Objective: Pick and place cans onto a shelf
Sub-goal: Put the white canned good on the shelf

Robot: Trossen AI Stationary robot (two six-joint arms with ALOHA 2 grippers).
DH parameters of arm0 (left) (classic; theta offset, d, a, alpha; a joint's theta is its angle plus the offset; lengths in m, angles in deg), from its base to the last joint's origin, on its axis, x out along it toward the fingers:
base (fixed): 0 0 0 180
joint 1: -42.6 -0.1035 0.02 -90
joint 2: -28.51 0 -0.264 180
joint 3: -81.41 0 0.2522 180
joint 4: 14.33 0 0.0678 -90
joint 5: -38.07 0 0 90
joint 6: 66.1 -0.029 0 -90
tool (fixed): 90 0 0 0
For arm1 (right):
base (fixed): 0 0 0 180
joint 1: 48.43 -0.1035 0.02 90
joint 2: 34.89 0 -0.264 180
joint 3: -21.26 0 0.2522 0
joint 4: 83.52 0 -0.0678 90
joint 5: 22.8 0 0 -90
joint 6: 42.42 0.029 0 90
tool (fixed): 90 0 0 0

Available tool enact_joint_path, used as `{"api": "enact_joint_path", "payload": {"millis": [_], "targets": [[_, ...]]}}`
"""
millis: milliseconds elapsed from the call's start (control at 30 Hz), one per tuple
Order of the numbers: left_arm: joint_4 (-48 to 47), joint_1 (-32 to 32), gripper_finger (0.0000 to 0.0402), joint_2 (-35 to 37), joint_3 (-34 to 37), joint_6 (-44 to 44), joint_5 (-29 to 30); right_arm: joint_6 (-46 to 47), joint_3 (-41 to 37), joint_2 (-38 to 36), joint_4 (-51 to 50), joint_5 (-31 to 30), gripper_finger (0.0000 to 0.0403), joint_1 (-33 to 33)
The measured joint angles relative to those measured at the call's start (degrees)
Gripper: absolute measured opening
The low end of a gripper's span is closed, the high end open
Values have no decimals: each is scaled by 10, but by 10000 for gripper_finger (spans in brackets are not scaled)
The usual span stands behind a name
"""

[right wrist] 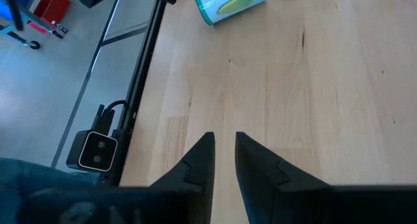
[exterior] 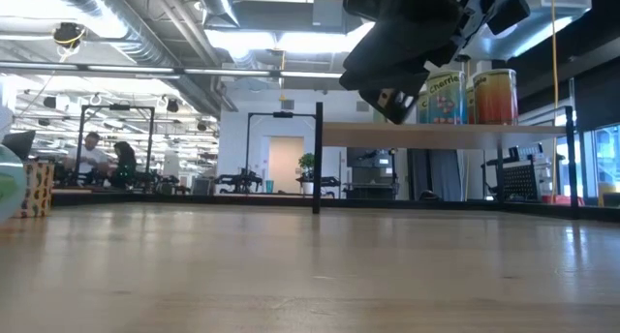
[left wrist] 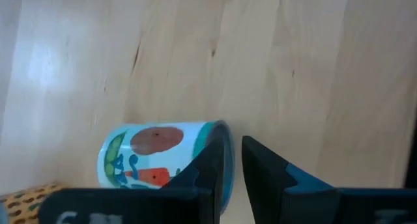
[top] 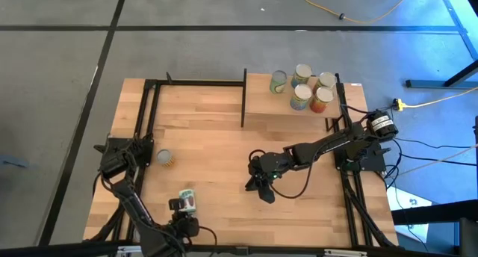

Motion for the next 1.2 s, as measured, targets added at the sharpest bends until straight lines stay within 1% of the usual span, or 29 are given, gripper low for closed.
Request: {"api": "enact_joint_path", "payload": {"millis": [100,267,633,933,1200], "targets": [[-35,1,48,0,0,11,-26,-10,0,0,0,0,63,0],[-96,6,48,0,0,28,-43,-11,0,0,0,0,63,0],[-65,10,48,0,0,31,-53,-11,0,0,0,0,63,0],[-71,17,48,0,0,31,-53,-11,0,0,-1,0,63,0],[-94,21,48,-24,-1,25,-54,-10,0,0,-1,0,63,0]]}}
